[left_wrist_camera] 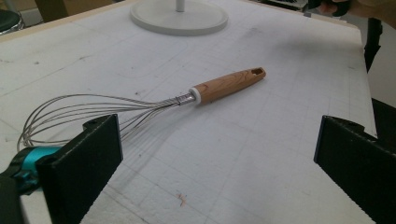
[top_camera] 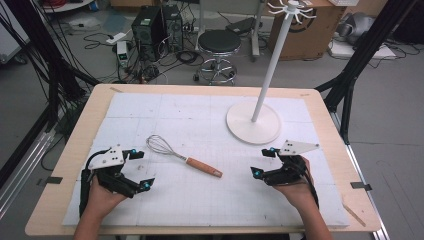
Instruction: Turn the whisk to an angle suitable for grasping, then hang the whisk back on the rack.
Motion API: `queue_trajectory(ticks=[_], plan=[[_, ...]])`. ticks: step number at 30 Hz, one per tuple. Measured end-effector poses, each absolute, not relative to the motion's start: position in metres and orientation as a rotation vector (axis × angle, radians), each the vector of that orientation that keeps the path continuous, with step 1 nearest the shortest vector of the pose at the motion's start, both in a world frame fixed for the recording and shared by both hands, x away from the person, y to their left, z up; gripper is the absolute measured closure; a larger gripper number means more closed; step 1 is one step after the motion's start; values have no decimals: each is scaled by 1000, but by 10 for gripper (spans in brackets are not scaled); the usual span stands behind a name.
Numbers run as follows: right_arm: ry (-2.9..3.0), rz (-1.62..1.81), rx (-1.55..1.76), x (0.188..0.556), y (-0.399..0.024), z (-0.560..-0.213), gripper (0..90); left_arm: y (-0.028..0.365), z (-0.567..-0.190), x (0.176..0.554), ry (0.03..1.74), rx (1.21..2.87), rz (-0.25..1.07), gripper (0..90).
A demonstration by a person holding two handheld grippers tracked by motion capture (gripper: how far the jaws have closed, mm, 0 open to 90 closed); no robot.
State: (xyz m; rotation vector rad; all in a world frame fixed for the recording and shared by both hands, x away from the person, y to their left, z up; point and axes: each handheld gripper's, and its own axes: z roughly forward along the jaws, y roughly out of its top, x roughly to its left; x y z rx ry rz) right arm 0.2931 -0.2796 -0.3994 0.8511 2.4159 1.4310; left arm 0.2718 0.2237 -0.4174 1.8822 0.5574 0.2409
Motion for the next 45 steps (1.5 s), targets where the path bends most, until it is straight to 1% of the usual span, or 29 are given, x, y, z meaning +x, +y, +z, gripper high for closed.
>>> queue_trajectory(ticks=[2,9,16,22,33,35,40,41,42,45], plan=[[2396,1455,850,292,-285,-400,154,223,-417,272,559,1879,241,17],[2386,1486,874,291,-302,-402,138,221,-416,274,550,1879,239,17],[2369,1483,888,291,-308,-402,137,211,-413,279,541,1891,240,17],[2357,1488,905,291,-311,-401,137,196,-410,290,550,1947,227,17],[2361,1475,907,293,-311,-402,137,154,-394,312,503,2103,209,17],[2359,1475,911,293,-311,-402,137,147,-393,316,503,2116,202,17],[2366,1470,911,294,-310,-402,137,129,-390,326,478,2209,203,17],[2370,1465,910,294,-309,-403,137,126,-391,327,475,2205,194,17],[2373,1459,900,294,-308,-403,137,123,-392,329,472,2227,181,17],[2384,1442,902,294,-308,-404,137,113,-394,334,451,2307,208,17]])
